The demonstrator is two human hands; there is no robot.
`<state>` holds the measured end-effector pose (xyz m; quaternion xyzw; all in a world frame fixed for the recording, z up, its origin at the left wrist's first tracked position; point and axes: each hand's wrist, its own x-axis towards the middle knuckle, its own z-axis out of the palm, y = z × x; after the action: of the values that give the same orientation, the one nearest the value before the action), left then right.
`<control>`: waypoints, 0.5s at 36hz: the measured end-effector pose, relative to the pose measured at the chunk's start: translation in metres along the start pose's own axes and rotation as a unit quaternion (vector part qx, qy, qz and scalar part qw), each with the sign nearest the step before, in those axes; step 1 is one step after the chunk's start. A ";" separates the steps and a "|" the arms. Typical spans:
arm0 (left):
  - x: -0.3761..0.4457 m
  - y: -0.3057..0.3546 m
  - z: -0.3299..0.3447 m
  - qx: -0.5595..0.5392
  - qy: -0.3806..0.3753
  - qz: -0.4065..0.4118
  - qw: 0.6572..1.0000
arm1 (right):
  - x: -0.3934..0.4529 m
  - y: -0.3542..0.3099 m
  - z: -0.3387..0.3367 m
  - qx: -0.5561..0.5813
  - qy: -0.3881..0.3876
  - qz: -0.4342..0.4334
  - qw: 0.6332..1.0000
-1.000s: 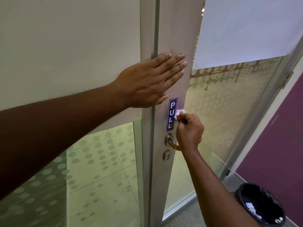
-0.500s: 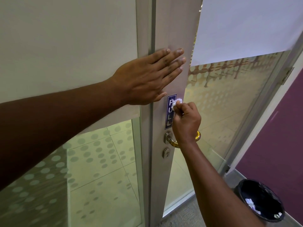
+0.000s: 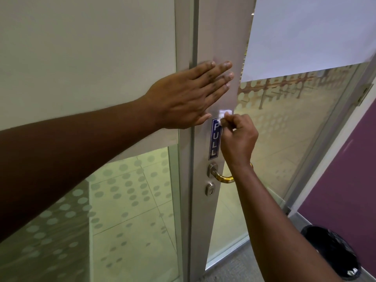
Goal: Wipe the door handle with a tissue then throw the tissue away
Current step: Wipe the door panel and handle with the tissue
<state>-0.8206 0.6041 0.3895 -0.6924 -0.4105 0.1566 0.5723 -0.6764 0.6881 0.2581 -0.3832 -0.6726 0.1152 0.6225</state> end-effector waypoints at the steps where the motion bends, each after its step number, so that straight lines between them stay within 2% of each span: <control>1: 0.000 0.000 -0.001 0.000 -0.002 0.001 1.000 | -0.002 0.002 -0.003 -0.004 -0.025 -0.009 1.000; 4: 0.000 0.000 -0.002 -0.002 -0.006 0.002 1.000 | -0.006 0.011 -0.015 -0.007 -0.072 -0.001 0.997; 8: -0.001 0.000 -0.001 -0.006 -0.008 -0.003 1.000 | 0.001 0.016 -0.027 0.028 -0.023 0.036 0.999; 18: 0.000 0.000 0.000 0.008 0.000 0.002 1.000 | -0.010 0.018 -0.004 -0.009 0.007 -0.056 0.998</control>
<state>-0.8211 0.6041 0.3893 -0.6888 -0.4077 0.1615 0.5773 -0.6670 0.6930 0.2403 -0.3513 -0.6895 0.0710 0.6294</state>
